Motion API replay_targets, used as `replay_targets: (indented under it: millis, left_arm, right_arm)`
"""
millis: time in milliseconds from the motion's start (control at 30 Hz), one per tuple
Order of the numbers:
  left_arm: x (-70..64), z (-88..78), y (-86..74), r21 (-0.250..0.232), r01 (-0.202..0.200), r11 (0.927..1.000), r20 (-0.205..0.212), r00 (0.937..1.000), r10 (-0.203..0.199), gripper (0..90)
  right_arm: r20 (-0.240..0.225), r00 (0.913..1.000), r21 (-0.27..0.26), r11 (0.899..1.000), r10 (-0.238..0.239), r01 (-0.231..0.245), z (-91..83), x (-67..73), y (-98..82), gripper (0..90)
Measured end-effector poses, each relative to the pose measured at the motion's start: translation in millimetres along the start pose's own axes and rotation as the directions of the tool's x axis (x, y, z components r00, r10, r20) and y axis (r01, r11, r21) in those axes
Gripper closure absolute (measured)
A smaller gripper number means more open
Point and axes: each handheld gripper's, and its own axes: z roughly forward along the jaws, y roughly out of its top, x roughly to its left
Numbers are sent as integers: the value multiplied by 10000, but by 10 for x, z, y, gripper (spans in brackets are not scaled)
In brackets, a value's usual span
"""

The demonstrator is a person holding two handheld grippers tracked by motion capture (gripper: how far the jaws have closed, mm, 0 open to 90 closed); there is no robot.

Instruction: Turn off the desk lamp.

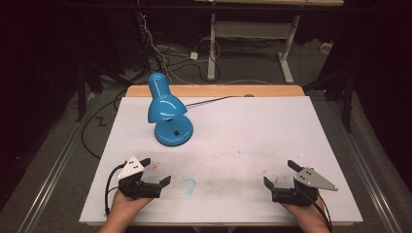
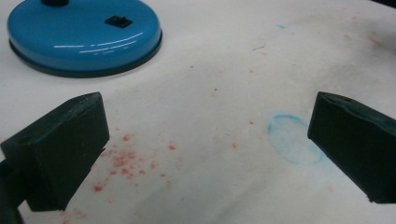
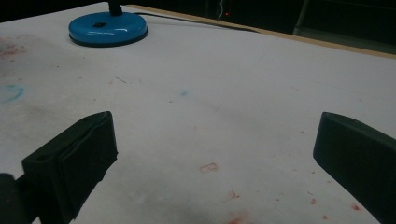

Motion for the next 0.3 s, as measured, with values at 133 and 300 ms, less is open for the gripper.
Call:
replay_targets:
  millis: [133,300]
  left_arm:
    - [27,-5,11,-158,257,9995,-26,9997,-258,0]
    - [14,-32,15,-159,120,9998,-204,9997,-123,0]
  right_arm:
    - [-22,10000,70,9999,84,-84,25,-15,-13,3]
    - [-53,10000,90,9999,75,-75,37,1,-12,3]
